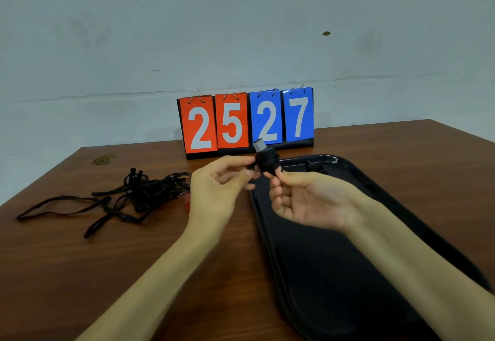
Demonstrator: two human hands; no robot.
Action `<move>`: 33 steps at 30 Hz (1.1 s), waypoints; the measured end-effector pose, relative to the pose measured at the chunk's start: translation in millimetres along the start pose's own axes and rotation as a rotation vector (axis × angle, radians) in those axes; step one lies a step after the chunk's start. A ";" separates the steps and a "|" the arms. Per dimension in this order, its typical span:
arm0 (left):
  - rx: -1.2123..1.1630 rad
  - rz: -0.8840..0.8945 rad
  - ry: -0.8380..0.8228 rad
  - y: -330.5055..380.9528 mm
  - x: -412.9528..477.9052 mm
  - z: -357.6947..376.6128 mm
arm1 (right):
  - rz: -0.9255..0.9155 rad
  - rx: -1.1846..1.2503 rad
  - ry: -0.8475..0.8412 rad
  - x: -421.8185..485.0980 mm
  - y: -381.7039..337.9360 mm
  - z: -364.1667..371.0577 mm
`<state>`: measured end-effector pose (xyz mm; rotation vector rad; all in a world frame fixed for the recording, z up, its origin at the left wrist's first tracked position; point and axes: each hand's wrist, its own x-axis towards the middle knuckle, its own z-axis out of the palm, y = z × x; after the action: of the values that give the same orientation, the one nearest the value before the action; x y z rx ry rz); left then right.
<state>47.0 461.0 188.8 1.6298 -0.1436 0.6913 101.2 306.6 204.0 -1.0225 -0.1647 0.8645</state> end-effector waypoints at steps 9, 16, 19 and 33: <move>0.119 0.140 0.136 4.5 -4.1 1.7 | 0.089 0.060 -0.031 -1.0 3.4 3.6; 0.391 0.405 0.102 -4.4 -7.8 -2.0 | 0.064 -0.016 0.003 -0.4 6.0 4.4; 0.565 0.495 0.043 -10.3 -5.9 -0.3 | 0.054 -0.030 0.044 0.7 5.9 2.5; 0.498 0.442 0.107 -12.2 -6.7 0.3 | 0.069 -0.095 0.037 -0.5 7.5 5.6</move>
<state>47.5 461.2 174.8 2.0535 -0.2745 1.2234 93.9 311.8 201.2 -1.1377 -0.1407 0.9062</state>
